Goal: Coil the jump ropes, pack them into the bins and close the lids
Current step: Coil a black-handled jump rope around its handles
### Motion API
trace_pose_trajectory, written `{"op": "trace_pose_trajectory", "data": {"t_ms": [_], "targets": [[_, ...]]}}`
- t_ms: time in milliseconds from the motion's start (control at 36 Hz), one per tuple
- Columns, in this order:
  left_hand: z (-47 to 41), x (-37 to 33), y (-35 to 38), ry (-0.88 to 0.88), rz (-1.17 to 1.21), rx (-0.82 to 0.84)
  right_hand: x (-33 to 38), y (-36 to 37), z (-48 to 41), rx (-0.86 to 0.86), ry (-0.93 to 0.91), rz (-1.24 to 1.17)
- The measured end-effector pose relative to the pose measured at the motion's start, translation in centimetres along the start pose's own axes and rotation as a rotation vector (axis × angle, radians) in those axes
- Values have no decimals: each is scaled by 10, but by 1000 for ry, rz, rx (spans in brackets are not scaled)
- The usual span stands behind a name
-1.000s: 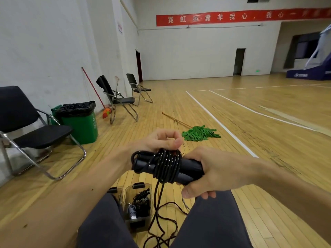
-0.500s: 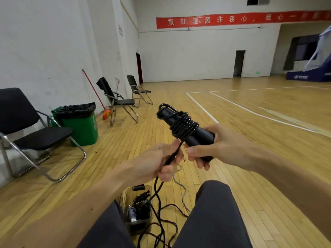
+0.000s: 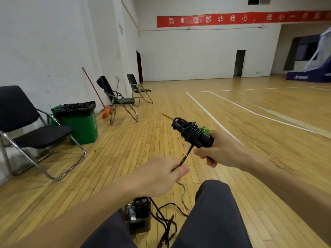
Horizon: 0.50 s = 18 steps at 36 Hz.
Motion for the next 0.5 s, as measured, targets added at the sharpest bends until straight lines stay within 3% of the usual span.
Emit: {"op": "trace_pose_trajectory", "data": {"t_ms": [83, 361, 500], "targets": [[1, -7, -1, 9, -241, -5, -1, 9, -5, 10, 22, 51], [-1, -22, -29, 172, -699, -33, 1, 21, 1, 177, 120, 187], [-9, -28, -42, 246, -707, -58, 2, 29, 2, 241, 140, 296]]}}
Point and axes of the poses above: each hand's wrist, its own z-axis away from the middle knuckle, its own y-axis out of the palm, x = y × z, the point moved 5 cm from there along -z, towards the middle knuckle, and after that the axes turned 4 degrees about y, right-handed, at the moved point
